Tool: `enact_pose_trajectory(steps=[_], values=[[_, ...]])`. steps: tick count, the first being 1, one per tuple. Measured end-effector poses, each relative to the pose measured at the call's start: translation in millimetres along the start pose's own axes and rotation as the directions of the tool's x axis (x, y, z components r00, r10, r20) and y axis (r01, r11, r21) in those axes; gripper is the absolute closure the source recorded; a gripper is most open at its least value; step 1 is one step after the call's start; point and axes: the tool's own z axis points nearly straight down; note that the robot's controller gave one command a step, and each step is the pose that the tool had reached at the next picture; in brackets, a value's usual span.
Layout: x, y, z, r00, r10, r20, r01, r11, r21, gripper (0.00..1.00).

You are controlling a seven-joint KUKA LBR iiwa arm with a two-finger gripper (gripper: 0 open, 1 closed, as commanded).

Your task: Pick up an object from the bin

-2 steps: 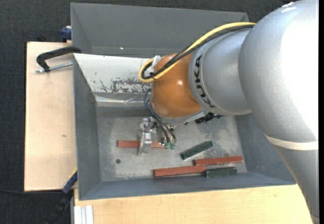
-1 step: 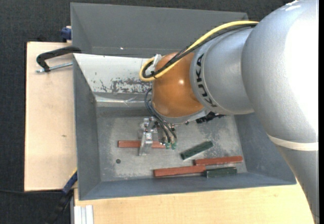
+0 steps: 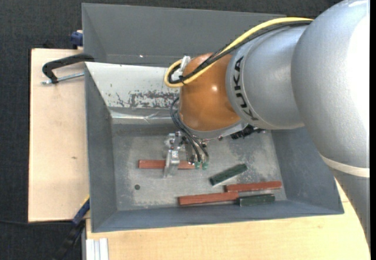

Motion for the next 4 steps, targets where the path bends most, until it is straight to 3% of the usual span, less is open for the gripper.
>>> enact_pose_trajectory(steps=[1,4], values=[[-1.8,0.6,-22.5,1.0,0.0,0.008,0.0,1.0,-0.002,1.0],[-2.8,0.9,-67.9,1.0,0.0,0.013,0.0,1.0,-0.004,1.0]])
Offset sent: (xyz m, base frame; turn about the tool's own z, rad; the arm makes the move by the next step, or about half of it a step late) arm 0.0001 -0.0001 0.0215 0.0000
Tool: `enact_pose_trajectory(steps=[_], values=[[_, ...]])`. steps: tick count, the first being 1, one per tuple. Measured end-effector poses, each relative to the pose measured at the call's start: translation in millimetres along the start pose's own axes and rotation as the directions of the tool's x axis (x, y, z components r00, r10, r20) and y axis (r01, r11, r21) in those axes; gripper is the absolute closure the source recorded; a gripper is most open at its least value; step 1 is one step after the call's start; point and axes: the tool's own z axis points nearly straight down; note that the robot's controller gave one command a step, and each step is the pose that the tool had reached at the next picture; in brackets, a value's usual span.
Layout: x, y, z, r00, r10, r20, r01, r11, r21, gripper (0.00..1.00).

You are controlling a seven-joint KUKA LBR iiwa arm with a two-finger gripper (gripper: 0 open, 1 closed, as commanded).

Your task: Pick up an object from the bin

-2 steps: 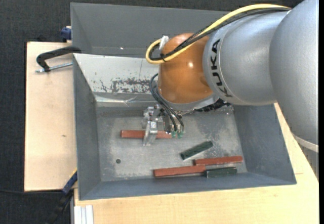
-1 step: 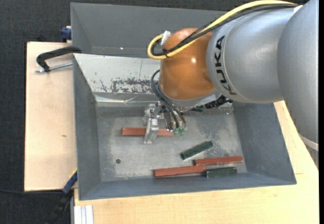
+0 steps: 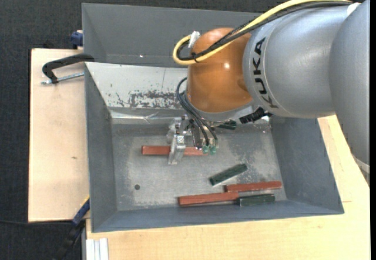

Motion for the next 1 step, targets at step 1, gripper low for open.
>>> enact_pose_trajectory(steps=[1], values=[[-0.5,0.3,-8.9,1.0,0.0,0.001,0.0,1.0,0.0,1.0]])
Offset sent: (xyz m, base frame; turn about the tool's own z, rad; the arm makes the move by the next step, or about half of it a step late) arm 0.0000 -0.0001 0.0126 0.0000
